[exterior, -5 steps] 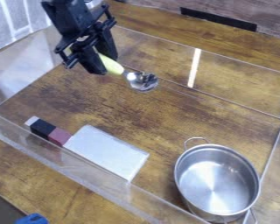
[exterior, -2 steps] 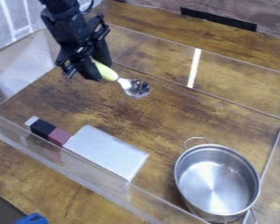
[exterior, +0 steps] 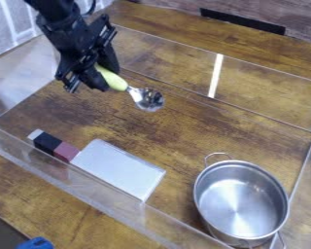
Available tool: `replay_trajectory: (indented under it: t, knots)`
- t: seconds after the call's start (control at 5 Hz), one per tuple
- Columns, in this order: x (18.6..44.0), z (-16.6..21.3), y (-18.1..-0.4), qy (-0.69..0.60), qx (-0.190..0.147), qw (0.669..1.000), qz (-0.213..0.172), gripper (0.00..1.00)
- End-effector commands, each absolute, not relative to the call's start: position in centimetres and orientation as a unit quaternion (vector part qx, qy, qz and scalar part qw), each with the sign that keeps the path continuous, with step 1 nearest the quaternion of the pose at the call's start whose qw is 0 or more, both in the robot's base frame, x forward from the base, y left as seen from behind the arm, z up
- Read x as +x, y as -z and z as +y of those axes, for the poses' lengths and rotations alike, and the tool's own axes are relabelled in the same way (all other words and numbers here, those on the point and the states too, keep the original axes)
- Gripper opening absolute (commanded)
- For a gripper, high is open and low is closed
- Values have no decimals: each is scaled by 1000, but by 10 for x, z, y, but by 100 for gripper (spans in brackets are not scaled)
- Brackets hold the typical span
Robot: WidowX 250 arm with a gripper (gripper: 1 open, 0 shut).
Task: Move the toy knife to the left side of the table
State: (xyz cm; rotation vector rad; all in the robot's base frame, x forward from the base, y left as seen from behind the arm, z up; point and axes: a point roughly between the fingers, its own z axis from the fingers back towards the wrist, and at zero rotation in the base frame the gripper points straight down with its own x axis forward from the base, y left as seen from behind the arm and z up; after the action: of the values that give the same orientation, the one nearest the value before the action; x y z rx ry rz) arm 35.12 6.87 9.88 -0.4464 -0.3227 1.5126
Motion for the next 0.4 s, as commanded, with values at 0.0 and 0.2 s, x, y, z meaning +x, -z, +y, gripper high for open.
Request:
replay_trajectory:
  t: [0.0,0.2]
  knots:
    - [352,66,-131,-689,-214,656,-220,0]
    - [353,54,-132,-712,-206,626,-241,0]
